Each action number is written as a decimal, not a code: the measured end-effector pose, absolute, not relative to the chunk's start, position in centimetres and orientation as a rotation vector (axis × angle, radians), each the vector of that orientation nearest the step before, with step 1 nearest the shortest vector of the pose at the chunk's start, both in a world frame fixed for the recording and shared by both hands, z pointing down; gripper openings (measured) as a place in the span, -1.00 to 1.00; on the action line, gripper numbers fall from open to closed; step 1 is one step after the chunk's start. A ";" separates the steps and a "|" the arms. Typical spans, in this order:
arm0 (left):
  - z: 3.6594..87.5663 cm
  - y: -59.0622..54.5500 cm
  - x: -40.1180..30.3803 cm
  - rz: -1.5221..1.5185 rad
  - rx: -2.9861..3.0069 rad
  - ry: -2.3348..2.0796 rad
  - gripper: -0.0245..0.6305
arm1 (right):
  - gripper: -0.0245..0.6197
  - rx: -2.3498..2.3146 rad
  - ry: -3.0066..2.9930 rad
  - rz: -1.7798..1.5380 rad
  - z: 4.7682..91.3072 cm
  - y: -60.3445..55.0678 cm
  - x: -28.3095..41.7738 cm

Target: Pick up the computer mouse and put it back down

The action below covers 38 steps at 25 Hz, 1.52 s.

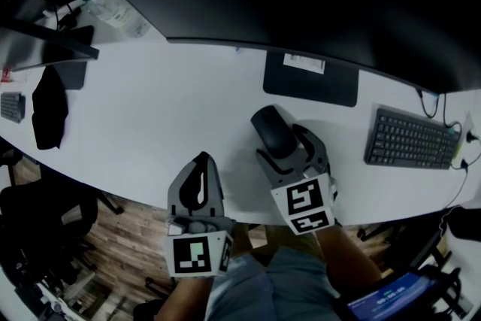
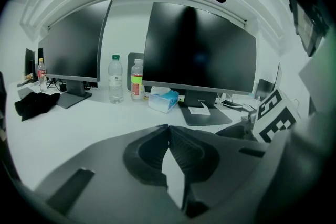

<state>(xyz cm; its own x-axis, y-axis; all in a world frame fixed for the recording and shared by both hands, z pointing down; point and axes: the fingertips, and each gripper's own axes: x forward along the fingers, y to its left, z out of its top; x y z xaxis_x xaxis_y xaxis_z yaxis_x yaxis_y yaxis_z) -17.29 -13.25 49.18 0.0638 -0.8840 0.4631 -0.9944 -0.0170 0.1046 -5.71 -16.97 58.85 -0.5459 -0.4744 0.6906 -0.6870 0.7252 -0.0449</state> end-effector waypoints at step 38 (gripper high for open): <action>44.1 -14.3 -19.4 0.303 2.049 -1.930 -0.90 | 0.01 1.007 -2.299 0.379 54.8 -18.5 -6.9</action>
